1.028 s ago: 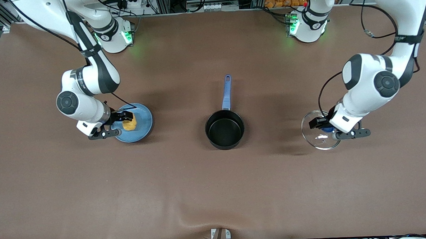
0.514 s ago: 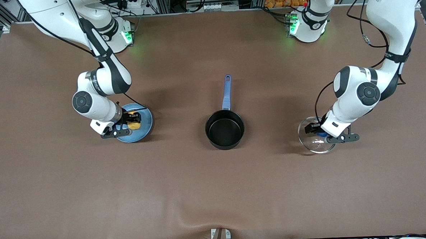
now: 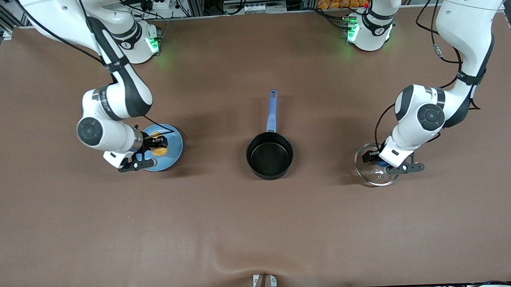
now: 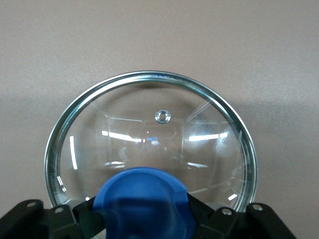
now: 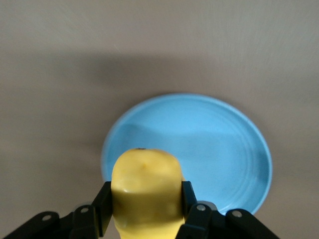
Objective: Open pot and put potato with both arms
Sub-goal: 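Carry the potato over the saucepan while the left gripper releases the lid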
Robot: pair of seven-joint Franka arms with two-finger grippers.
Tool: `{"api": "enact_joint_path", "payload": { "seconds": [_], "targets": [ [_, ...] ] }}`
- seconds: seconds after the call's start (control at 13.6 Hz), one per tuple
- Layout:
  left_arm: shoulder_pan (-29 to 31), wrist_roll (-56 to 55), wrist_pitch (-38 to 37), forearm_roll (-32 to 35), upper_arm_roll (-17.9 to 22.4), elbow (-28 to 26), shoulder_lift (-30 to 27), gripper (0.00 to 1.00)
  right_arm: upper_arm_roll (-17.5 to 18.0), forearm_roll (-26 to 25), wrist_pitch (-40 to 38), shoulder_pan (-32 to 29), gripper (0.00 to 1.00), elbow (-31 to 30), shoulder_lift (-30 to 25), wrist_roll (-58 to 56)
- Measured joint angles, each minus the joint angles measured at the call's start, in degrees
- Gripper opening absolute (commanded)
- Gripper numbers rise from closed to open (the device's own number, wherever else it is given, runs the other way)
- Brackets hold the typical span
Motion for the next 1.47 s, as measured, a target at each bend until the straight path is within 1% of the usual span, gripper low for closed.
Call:
{"api": "enact_joint_path", "payload": {
  "seconds": [0.07, 0.15, 0.29, 0.44, 0.73, 0.88, 1.03, 1.32, 1.47],
  "targets": [
    [0.0, 0.0, 0.25, 0.14, 0.0, 0.04, 0.28, 0.7, 0.09, 0.17, -3.89, 0.43, 0.0, 4.63, -0.11, 2.01],
    [0.0, 0.0, 0.4, 0.52, 0.0, 0.06, 0.52, 0.92, 0.2, 0.32, -6.77, 1.26, 0.0, 8.94, -0.07, 4.89],
    [0.0, -0.21, 0.6, 1.61, 0.0, 0.12, 0.92, 0.93, 0.46, 1.23, -10.44, 4.05, 0.0, 17.03, 1.09, 11.45],
    [0.0, -0.38, 0.71, 1.94, -0.02, 0.27, 1.0, 0.93, 0.61, 2.54, -12.16, 8.16, 0.0, 24.39, 4.78, 15.93],
    [0.01, -0.7, 0.73, 1.97, -0.02, 0.93, 0.96, 0.93, 0.67, 2.61, -12.47, 17.45, 0.0, 39.99, 16.94, 26.11],
    [0.02, -1.88, 0.51, 2.04, -0.03, 1.54, 0.05, 0.93, 0.67, 2.61, -10.63, 20.81, 0.0, 46.36, 22.01, 31.3],
    [0.03, -2.35, -2.58, 2.06, -0.13, 2.17, -3.14, 0.93, 0.65, 2.6, -7.27, 22.97, 0.0, 49.36, 25.21, 34.04],
    [0.04, -2.63, -15.48, 1.79, -0.74, 4.18, -12.09, 0.92, 0.64, 2.61, -2.88, 24.96, 0.0, 50.34, 28.69, 35.25],
    [0.04, -2.67, -22.25, -0.65, -1.69, 7.0, -14.44, 0.91, 0.63, 2.61, -1.15, 25.94, 0.0, 50.55, 30.15, 36.31]
  ]
}}
